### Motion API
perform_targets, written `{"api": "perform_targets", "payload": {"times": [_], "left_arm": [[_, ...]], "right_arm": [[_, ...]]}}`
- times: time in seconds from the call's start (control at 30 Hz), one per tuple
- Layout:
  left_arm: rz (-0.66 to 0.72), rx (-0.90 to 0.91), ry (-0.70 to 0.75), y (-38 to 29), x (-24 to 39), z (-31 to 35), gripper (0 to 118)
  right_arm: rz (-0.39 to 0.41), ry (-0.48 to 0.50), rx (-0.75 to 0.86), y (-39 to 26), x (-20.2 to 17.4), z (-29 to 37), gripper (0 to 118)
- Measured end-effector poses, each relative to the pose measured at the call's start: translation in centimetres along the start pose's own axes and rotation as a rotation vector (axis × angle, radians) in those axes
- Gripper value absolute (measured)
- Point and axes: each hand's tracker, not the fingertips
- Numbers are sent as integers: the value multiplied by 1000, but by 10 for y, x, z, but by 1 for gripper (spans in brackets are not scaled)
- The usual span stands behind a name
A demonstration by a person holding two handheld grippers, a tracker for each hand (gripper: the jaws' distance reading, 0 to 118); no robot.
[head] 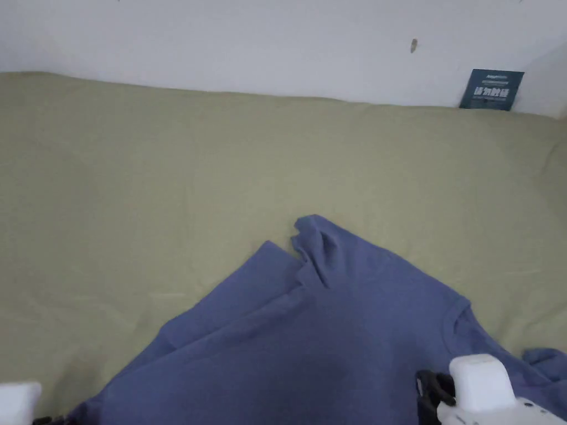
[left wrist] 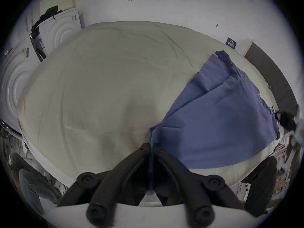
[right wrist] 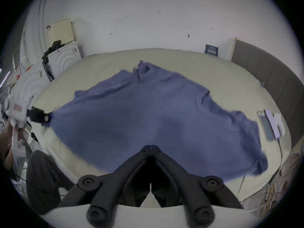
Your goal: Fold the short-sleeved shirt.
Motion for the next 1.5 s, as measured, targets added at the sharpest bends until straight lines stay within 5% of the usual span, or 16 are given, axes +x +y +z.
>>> {"api": "perform_targets", "payload": {"times": [0.07, 0.37, 0.4, 0.43, 0.47, 0.5, 0.57, 0.67, 0.73, 0.83, 0.9, 1.0, 1.2, 1.5], "left_arm": [[10, -2, -6, 2, 0, -1, 4], [39, -20, -22, 8, 1, -4, 4], [44, -21, -23, 8, 1, -4, 4], [49, -23, -27, 5, -11, -12, 4], [58, -24, -29, 5, -13, -12, 4], [63, -24, -29, 6, -13, -13, 4], [58, -24, -27, 7, -9, -11, 4], [52, -24, -23, 7, -9, -14, 4], [53, -26, -24, 5, -13, -16, 4], [61, -27, -26, 5, -15, -17, 4], [61, -28, -28, 6, -16, -17, 4], [58, -25, -23, 7, -16, -8, 4], [41, 142, -71, 31, -10, 54, 4], [-94, 466, -139, 158, 76, 193, 4]], "right_arm": [[93, -36, -20, 30, 13, -35, 0], [149, -14, -154, 144, 65, -175, 0], [151, -10, -156, 149, 69, -184, 9], [152, -3, -185, 154, 70, -192, 42], [146, 3, -232, 157, 71, -202, 101], [144, 16, -268, 157, 72, -211, 117], [181, 34, -309, 159, 73, -211, 100], [281, -26, -366, 152, 68, -224, 100], [302, -30, -387, 146, 66, -228, 87], [174, 86, -372, 149, 63, -220, 0], [264, -28, -279, 150, 51, -204, 0], [294, 13, -262, 158, 43, -166, 0], [274, -4, -30, 216, 53, -39, 0], [192, -177, 302, 287, 106, 178, 0]]}}
